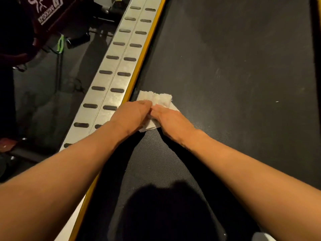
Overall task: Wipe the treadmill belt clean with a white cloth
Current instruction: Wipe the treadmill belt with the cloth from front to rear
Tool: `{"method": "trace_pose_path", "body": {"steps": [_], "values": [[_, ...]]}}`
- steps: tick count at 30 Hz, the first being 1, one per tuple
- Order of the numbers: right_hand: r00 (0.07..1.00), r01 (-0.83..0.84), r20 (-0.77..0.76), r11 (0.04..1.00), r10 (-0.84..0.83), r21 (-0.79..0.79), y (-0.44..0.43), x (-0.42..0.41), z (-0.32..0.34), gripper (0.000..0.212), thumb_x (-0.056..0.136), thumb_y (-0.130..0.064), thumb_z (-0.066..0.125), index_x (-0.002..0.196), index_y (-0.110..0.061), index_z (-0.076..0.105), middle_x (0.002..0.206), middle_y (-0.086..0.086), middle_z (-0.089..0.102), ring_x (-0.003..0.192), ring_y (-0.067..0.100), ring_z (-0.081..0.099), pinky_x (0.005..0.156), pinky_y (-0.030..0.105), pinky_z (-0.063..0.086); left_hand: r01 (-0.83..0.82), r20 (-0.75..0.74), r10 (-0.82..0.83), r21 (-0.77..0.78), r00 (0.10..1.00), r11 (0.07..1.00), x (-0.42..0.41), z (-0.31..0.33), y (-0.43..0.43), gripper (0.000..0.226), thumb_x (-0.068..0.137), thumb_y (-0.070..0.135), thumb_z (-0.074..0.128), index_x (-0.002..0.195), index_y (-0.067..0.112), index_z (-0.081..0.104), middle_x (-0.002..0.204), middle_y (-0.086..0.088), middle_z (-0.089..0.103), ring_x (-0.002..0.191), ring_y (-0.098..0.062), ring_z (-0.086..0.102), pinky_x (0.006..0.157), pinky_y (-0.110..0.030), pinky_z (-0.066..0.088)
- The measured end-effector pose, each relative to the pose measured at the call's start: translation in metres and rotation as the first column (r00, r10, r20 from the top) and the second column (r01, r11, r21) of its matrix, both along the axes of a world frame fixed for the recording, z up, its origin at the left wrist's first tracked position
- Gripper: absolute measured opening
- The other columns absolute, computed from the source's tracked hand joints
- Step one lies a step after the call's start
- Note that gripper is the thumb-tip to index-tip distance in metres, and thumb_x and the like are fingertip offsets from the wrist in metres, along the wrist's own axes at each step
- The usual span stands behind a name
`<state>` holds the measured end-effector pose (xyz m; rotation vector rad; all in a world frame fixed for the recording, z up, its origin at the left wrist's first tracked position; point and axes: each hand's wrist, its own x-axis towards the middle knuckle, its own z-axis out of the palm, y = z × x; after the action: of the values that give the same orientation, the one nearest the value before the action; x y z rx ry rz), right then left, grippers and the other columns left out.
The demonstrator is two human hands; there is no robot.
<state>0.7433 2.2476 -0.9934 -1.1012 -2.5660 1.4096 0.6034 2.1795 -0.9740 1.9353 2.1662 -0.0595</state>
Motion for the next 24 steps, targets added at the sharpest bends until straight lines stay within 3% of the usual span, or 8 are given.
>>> {"method": "trace_pose_path", "body": {"steps": [2, 5, 10, 15, 19, 21, 22, 24], "values": [[0.996, 0.091, 0.025, 0.988, -0.089, -0.124, -0.009, 0.006, 0.001, 0.024, 0.096, -0.041, 0.033, 0.096, -0.036, 0.056, 0.096, -0.012, 0.062, 0.093, 0.016, 0.056, 0.079, 0.035, 0.046, 0.031, 0.022, -0.030, -0.032, 0.999, 0.999, 0.005, 0.002, -0.007, 0.021, 0.087, 0.015, 0.059, 0.104, 0.013, 0.048, 0.095, -0.006, 0.061, 0.079, -0.026, 0.060, 0.069, -0.035, 0.051], [0.990, 0.140, 0.013, 0.966, -0.140, -0.217, -0.019, 0.008, 0.005, 0.026, 0.092, -0.050, 0.035, 0.099, -0.044, 0.059, 0.105, -0.016, 0.064, 0.102, 0.014, 0.057, 0.089, 0.037, 0.044, 0.024, 0.042, -0.022, -0.052, 0.999, 0.998, 0.007, 0.002, -0.015, 0.021, 0.085, 0.011, 0.060, 0.102, 0.014, 0.048, 0.092, -0.005, 0.061, 0.077, -0.026, 0.062, 0.072, -0.037, 0.053], [0.994, 0.107, -0.020, 0.990, -0.109, -0.088, -0.017, -0.005, -0.002, 0.025, 0.092, -0.048, 0.031, 0.097, -0.043, 0.055, 0.099, -0.016, 0.062, 0.098, 0.015, 0.058, 0.082, 0.037, 0.045, -0.089, 0.091, 0.084, 0.049, 0.992, 0.995, 0.007, -0.010, -0.016, 0.021, 0.087, 0.014, 0.058, 0.105, 0.014, 0.048, 0.097, -0.007, 0.061, 0.079, -0.028, 0.062, 0.071, -0.044, 0.054], [0.998, 0.036, 0.043, 0.999, -0.034, -0.037, -0.026, 0.024, -0.005, 0.026, 0.096, -0.041, 0.032, 0.093, -0.032, 0.056, 0.092, -0.008, 0.063, 0.088, 0.018, 0.057, 0.082, 0.038, 0.047, -0.036, 0.088, 0.029, 0.069, 0.996, 0.997, 0.029, -0.018, -0.031, 0.015, 0.091, 0.020, 0.054, 0.103, 0.018, 0.047, 0.096, -0.004, 0.059, 0.075, -0.023, 0.061, 0.067, -0.041, 0.054], [0.998, -0.056, 0.002, 0.995, 0.056, 0.088, -0.009, 0.017, -0.002, 0.026, 0.094, -0.048, 0.032, 0.073, -0.052, 0.047, 0.085, -0.018, 0.044, 0.086, 0.010, 0.044, 0.085, 0.038, 0.041, -0.126, 0.053, 0.125, 0.008, 0.991, 0.992, 0.027, -0.009, -0.016, 0.018, 0.087, 0.014, 0.057, 0.103, 0.014, 0.050, 0.096, -0.009, 0.066, 0.082, -0.031, 0.064, 0.069, -0.040, 0.053], [0.997, -0.064, -0.023, 0.988, 0.068, 0.144, -0.014, 0.018, -0.003, 0.029, 0.097, -0.045, 0.029, 0.081, -0.058, 0.049, 0.094, -0.018, 0.050, 0.094, 0.009, 0.045, 0.084, 0.032, 0.036, -0.148, 0.040, 0.148, 0.004, 0.988, 0.989, 0.030, -0.007, -0.014, 0.019, 0.089, 0.014, 0.055, 0.106, 0.011, 0.050, 0.099, -0.013, 0.066, 0.086, -0.034, 0.063, 0.070, -0.038, 0.051], [0.998, -0.051, -0.018, 0.986, 0.054, 0.156, -0.020, 0.024, -0.003, 0.028, 0.099, -0.042, 0.028, 0.088, -0.053, 0.051, 0.100, -0.016, 0.054, 0.098, 0.010, 0.049, 0.082, 0.030, 0.035, -0.143, 0.029, 0.143, 0.006, 0.989, 0.990, 0.036, -0.006, -0.015, 0.019, 0.090, 0.016, 0.054, 0.107, 0.011, 0.050, 0.101, -0.013, 0.066, 0.087, -0.035, 0.063, 0.070, -0.037, 0.048], [0.999, -0.030, 0.015, 0.981, 0.028, 0.190, -0.034, 0.037, -0.002, 0.025, 0.099, -0.034, 0.027, 0.085, -0.037, 0.047, 0.093, -0.010, 0.057, 0.085, 0.013, 0.051, 0.070, 0.031, 0.037, -0.093, 0.001, 0.093, -0.004, 0.996, 0.996, 0.048, -0.007, -0.021, 0.021, 0.090, 0.021, 0.054, 0.108, 0.011, 0.051, 0.104, -0.012, 0.065, 0.091, -0.035, 0.063, 0.075, -0.038, 0.048]]}}
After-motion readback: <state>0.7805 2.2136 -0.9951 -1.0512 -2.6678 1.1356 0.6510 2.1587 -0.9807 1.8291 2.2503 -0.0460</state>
